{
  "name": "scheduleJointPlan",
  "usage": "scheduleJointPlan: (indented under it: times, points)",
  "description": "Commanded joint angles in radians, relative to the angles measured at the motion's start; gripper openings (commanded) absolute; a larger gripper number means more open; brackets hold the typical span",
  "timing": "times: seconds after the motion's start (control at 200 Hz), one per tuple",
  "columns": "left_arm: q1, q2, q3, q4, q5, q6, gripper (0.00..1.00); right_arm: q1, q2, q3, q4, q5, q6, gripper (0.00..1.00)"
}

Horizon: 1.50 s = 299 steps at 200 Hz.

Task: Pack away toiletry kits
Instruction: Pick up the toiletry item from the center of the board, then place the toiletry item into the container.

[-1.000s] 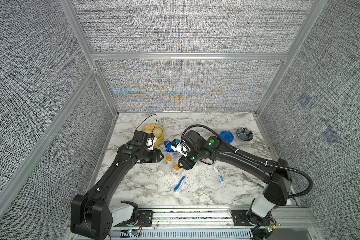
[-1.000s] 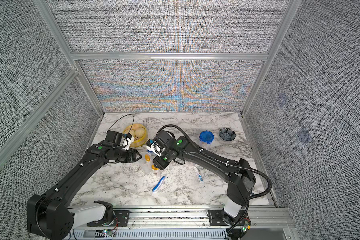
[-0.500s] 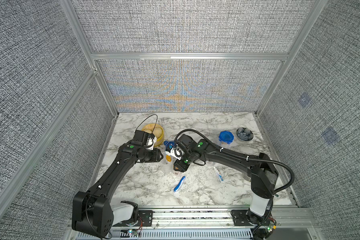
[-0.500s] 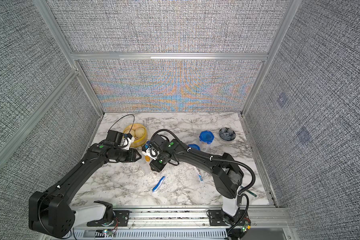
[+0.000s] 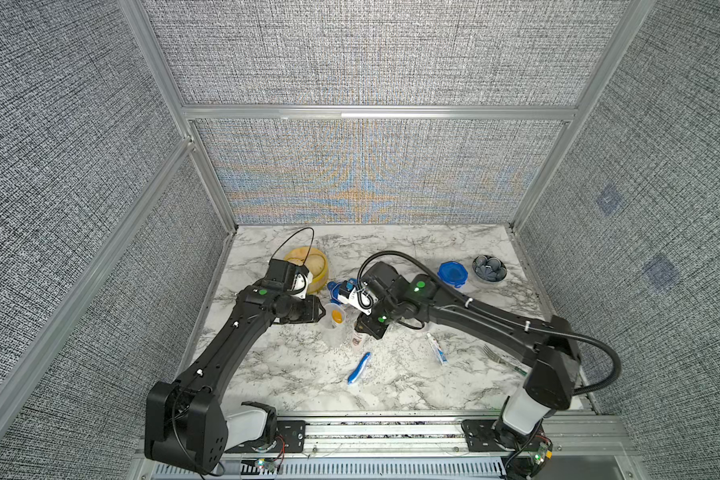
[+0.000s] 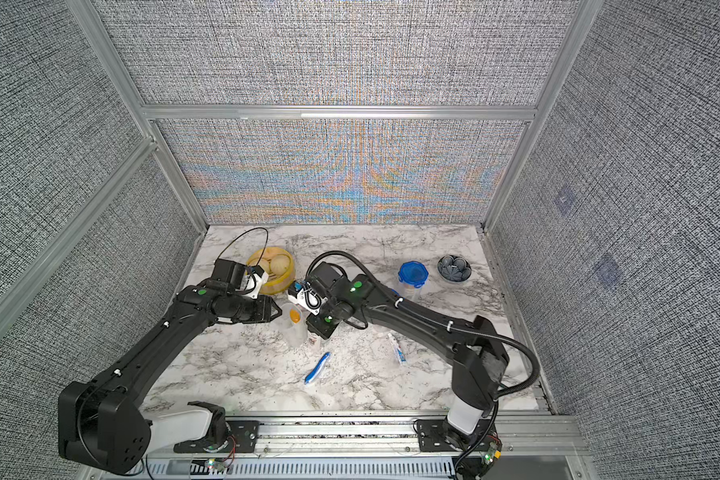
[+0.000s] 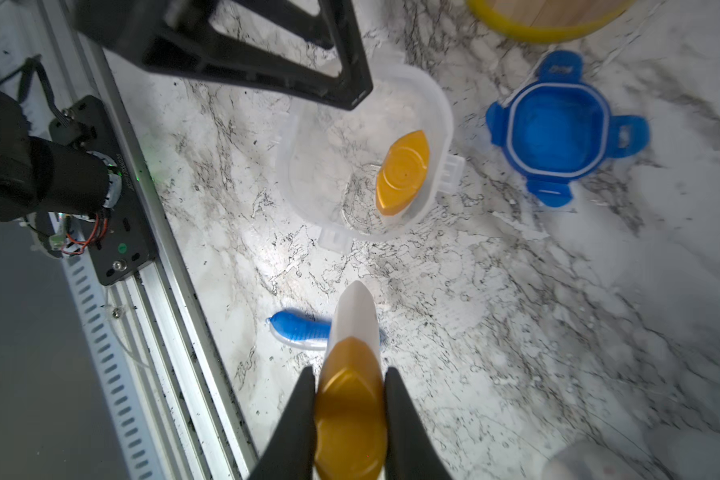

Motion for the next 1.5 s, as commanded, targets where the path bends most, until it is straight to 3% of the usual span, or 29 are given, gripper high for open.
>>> scheduleJointPlan:
  times: [0.0, 0.215, 0.771, 1.281, 1.491]
  points:
    - [0.003, -0.008, 0.007, 0.0, 0.007, 0.005, 0.48, -0.019, -0.082, 0.004, -0.057, 0.024, 0.021, 0.19]
    - [0.006, -0.009, 0.006, -0.004, 0.008, -0.004, 0.48, -0.052, -0.161, 0.035, 0.035, -0.058, 0.092, 0.19]
    - [0.043, -0.051, -0.007, -0.02, 0.0, -0.019, 0.44, -0.048, 0.12, 0.256, 0.087, -0.158, 0.201, 0.17]
    - [0.046, -0.024, -0.031, 0.016, 0.066, -0.017, 0.44, 0.042, 0.351, 0.378, -0.007, 0.071, 0.197, 0.17]
    - [0.045, 0.002, -0.027, 0.011, 0.07, -0.013, 0.44, 0.063, 0.432, 0.431, -0.04, 0.082, 0.2, 0.26]
